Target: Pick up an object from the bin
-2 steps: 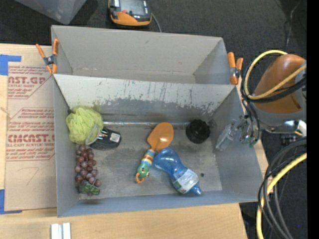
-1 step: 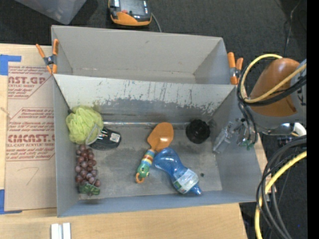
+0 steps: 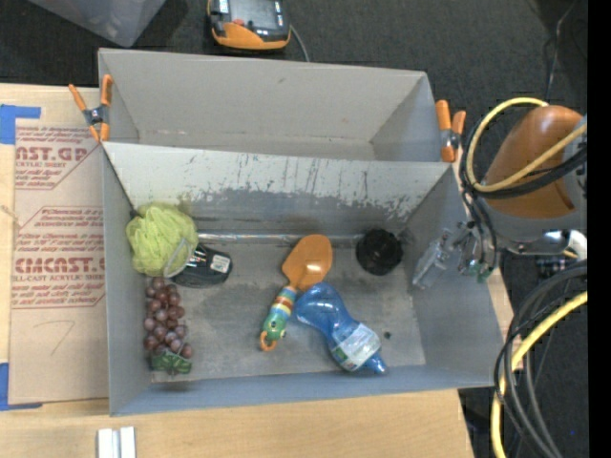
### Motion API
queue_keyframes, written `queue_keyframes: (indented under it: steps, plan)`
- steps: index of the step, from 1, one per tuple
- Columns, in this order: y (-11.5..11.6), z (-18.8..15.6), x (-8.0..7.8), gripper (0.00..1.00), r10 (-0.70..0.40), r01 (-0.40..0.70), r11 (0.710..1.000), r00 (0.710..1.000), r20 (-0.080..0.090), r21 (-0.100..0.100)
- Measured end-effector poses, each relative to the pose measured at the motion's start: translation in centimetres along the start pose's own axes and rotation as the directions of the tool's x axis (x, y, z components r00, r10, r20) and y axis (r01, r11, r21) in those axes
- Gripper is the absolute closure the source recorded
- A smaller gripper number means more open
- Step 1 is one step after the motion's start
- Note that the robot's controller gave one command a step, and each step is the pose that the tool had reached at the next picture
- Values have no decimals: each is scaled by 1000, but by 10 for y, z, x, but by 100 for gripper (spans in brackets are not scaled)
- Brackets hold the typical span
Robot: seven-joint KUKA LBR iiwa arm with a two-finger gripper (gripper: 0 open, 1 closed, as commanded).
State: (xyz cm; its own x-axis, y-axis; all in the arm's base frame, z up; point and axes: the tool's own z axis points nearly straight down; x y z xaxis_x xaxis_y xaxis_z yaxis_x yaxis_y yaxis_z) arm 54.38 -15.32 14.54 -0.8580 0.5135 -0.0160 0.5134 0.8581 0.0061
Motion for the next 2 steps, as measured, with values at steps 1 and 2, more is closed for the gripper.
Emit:
queue_keyframes:
  steps: [1, 2]
  plan:
    - [6, 7, -4, 100, -214, 214, 977, 977, -1, 1]
    - [9, 1, -6, 100, 13, -13, 1000, 1000, 3, -1]
